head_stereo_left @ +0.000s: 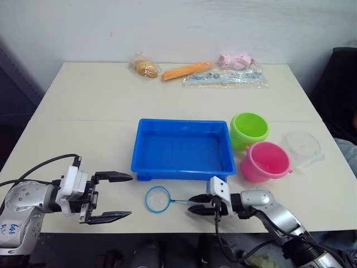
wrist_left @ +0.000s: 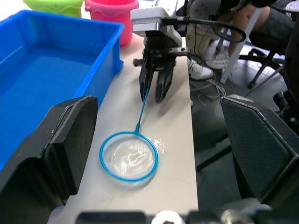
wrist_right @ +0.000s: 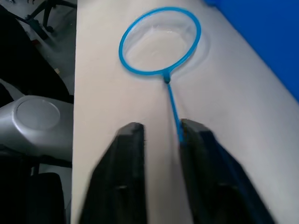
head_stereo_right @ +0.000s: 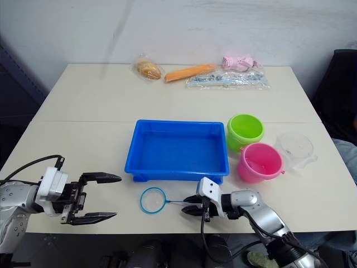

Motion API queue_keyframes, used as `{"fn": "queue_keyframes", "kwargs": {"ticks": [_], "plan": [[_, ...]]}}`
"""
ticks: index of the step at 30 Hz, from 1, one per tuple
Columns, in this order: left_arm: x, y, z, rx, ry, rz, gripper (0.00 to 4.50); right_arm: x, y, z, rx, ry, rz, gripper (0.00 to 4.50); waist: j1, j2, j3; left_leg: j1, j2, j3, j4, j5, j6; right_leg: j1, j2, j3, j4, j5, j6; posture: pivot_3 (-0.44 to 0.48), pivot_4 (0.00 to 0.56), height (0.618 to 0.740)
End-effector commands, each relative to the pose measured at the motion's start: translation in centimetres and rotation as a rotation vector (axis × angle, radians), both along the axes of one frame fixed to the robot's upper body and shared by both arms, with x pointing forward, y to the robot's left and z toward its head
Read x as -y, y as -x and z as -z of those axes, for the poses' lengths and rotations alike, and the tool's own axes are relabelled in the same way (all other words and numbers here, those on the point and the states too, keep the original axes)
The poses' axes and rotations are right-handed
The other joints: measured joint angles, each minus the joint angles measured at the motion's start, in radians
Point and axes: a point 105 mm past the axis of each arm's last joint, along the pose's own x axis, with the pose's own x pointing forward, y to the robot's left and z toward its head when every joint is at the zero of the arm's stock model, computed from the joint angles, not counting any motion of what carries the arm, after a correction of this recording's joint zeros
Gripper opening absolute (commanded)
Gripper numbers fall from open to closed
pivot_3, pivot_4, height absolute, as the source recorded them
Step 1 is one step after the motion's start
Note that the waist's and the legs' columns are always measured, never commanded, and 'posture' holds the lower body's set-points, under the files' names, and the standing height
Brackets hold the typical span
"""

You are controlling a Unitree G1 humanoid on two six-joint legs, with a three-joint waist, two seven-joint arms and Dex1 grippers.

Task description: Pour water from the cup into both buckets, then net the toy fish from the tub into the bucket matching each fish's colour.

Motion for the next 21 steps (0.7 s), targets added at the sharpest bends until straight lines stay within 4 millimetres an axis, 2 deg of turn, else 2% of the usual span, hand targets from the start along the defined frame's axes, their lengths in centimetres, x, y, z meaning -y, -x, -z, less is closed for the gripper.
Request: {"fn": "queue_keyframes", "kwargs": {"ticks": [1,2,3,4,8,11,15,19,21], "plan": [[-0.5,0.1,-1.2,0.039,-0.016,0.01,4.5,0.6,-0.6,-3.2,0.148,-0.056,-0.002,3.41,0.0,0.0,0.0,0.0,0.0,0.0,0.0,0.0,0.0,0.0,0.0,0.0,0.0,0.0,0.0,0.0,0.15,0.74],[-0.7,0.2,-1.2,0.022,-0.023,0.012,4.5,0.9,-0.5,-3.8,0.161,-0.067,0.002,3.72,0.0,0.0,0.0,0.0,0.0,0.0,0.0,0.0,0.0,0.0,0.0,0.0,0.0,0.0,0.0,0.0,0.15,0.74],[-0.9,0.3,-1.1,0.003,-0.03,0.011,4.5,1.2,-0.2,-4.2,0.158,-0.077,0.002,4.35,0.0,0.0,0.0,0.0,0.0,0.0,0.0,0.0,0.0,0.0,0.0,0.0,0.0,0.0,0.0,0.0,0.15,0.74],[-1.1,0.4,-0.9,-0.008,-0.039,0.009,4.5,1.4,0.4,-4.5,0.15,-0.081,-0.007,4.43,0.0,0.0,0.0,0.0,0.0,0.0,0.0,0.0,0.0,0.0,0.0,0.0,0.0,0.0,0.0,0.0,0.15,0.74],[-2.1,0.4,-0.5,-0.035,-0.085,-0.011,4.5,2.9,2.5,-6.1,0.195,-0.068,-0.035,4.43,0.004,0.0,0.0,0.0,0.0,0.0,-0.002,-0.001,-0.001,0.0,0.0,-0.001,-0.001,0.0,0.0,0.0,0.15,0.74],[-3.6,-0.2,0.6,-0.196,-0.166,-0.151,4.5,4.9,3.0,-8.7,0.247,-0.097,0.057,4.43,0.004,0.0,0.0,0.0,0.0,0.0,-0.001,-0.001,0.0,0.0,0.0,-0.001,-0.001,0.0,0.0,0.0,0.15,0.74],[-5.7,-1.2,0.7,-0.103,-0.227,-0.262,4.5,7.3,3.3,-10.7,0.331,-0.043,0.179,4.43,0.005,0.0,0.0,0.001,0.0,0.0,-0.001,-0.001,0.0,0.0,0.0,-0.001,-0.004,0.0,0.0,0.0,0.15,0.74],[-7.7,-2.0,1.4,-0.046,-0.296,-0.356,4.5,9.4,3.9,-13.5,0.419,-0.062,0.259,4.43,0.005,0.0,0.0,0.0,0.001,0.0,-0.003,-0.002,-0.001,0.0,0.0,-0.001,-0.004,0.0,-0.001,0.0,0.15,0.74],[-9.0,-2.1,2.1,-0.022,-0.333,-0.399,4.5,12.1,4.6,-14.6,0.418,-0.025,0.311,4.43,0.005,0.0,0.0,0.001,0.001,0.001,-0.003,-0.002,-0.001,0.0,0.0,-0.001,-0.005,0.0,-0.001,0.0,0.15,0.74]]}}
